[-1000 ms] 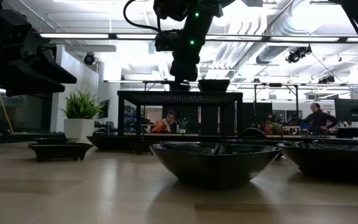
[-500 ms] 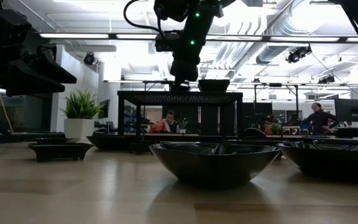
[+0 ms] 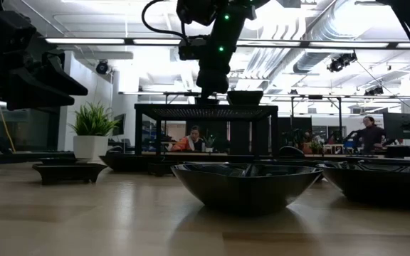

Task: Pick & Place Mini shaped plates
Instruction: Put the square plate on the shelf

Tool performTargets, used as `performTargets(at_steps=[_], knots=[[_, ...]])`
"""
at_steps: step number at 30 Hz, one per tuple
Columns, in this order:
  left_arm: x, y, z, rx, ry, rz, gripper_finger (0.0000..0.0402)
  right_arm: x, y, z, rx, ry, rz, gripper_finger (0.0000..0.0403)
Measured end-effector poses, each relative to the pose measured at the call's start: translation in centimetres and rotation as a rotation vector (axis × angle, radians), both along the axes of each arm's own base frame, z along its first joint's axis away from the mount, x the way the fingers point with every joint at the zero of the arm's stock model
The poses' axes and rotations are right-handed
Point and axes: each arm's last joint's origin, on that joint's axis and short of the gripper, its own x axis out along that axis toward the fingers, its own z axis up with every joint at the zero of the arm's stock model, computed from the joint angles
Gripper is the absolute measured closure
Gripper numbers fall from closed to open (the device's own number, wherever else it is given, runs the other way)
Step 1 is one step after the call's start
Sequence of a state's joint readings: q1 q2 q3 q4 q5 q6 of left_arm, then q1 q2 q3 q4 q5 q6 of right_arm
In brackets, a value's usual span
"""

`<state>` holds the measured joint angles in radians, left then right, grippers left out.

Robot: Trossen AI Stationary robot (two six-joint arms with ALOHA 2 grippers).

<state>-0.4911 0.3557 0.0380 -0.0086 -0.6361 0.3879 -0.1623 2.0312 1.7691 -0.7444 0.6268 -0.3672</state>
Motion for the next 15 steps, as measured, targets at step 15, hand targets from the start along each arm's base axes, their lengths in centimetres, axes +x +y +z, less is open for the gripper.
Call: performTargets(at_steps=[15], knots=[[0.00,0.00,0.00,0.000,0.000,0.000,0.0213,0.00,0.03,-0.03,0.026,0.002,0.022,0.0367]])
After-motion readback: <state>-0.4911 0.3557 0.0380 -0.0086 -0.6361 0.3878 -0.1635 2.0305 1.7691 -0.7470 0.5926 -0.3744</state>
